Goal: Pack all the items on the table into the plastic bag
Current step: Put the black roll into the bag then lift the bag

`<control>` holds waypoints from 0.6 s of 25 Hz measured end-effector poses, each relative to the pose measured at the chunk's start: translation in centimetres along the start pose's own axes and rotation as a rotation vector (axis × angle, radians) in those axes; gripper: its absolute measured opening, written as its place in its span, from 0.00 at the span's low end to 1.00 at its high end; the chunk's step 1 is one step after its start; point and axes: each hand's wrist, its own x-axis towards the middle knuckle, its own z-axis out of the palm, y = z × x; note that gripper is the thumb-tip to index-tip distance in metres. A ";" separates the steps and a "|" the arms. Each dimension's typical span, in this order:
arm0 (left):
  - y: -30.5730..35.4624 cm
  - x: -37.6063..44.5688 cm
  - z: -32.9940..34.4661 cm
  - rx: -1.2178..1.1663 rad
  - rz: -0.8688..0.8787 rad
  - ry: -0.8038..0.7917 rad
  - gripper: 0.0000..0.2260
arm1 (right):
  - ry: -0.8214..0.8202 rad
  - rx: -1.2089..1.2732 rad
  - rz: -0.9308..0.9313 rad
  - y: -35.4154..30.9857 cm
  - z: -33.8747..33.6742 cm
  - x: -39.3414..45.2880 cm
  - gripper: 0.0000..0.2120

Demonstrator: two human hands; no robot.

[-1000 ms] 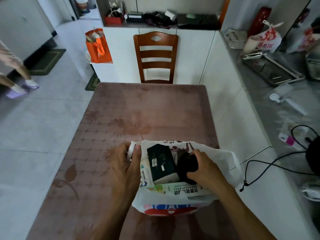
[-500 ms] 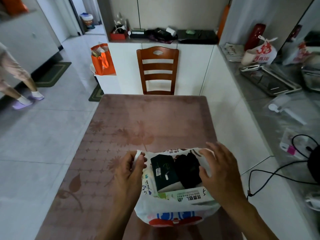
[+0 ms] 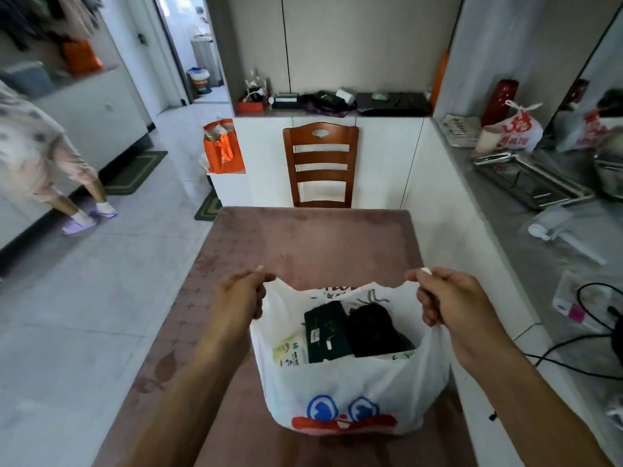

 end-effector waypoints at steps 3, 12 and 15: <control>2.0 1.2 -1.4 0.004 0.086 0.020 0.13 | 0.004 0.055 -0.079 -1.2 1.7 -0.2 0.10; 0.5 4.4 -4.5 0.008 0.054 0.015 0.11 | 0.183 -0.009 -0.040 1.1 4.9 1.2 0.08; -3.2 2.0 -5.0 0.069 -0.007 -0.050 0.11 | 0.265 -0.190 0.152 5.6 4.6 0.8 0.14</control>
